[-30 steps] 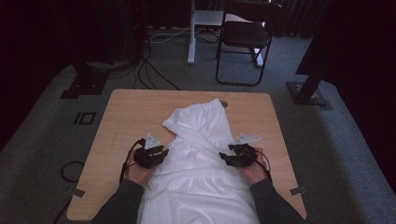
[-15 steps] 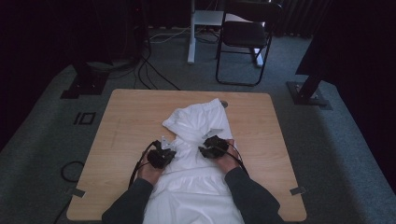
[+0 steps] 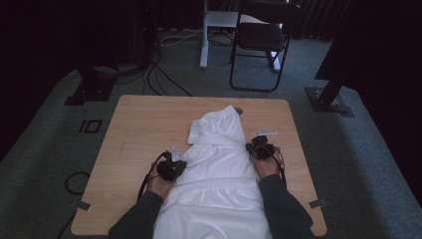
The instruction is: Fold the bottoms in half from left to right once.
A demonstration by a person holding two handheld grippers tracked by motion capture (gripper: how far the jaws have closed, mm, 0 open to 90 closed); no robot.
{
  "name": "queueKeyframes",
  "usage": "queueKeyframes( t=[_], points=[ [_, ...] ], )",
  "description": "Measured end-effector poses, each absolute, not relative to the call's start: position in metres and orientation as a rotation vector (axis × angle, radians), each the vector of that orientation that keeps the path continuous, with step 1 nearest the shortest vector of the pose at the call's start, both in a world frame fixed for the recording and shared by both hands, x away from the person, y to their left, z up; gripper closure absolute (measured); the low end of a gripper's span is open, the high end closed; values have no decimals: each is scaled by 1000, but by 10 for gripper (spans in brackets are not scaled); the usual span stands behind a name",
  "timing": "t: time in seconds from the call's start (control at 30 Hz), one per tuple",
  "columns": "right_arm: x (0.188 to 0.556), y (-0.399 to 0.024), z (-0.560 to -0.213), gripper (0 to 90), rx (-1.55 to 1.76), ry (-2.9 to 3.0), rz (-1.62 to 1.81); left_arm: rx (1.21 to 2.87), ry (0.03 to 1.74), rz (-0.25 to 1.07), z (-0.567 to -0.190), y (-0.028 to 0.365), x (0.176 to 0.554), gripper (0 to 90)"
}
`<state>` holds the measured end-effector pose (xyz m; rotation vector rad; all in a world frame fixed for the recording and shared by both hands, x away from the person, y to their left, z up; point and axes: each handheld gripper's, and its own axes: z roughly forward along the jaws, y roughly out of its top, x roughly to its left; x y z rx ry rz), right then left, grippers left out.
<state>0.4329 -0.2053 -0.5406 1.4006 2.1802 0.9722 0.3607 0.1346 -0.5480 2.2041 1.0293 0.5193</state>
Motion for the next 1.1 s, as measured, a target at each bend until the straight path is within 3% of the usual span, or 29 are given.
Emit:
queueKeyframes(
  t=[0.4,0.8,0.97,1.03,1.1],
  points=[
    [410,-207,-553,865,1359,2231,950,2181,1013,493,-551,140,336,899],
    [336,-211,-556,854,1311,2303,997,2209,942,380,-552,148,272,893],
    [332,-212,-550,694,1263,2340,1005,2205,899,417,-538,151,274,672],
    [336,-213,-540,624,1252,2302,1062,2154,906,431,-527,151,282,652],
    [337,-213,-535,610,1237,2288,1086,2121,892,441,-518,148,292,635]
  ],
)
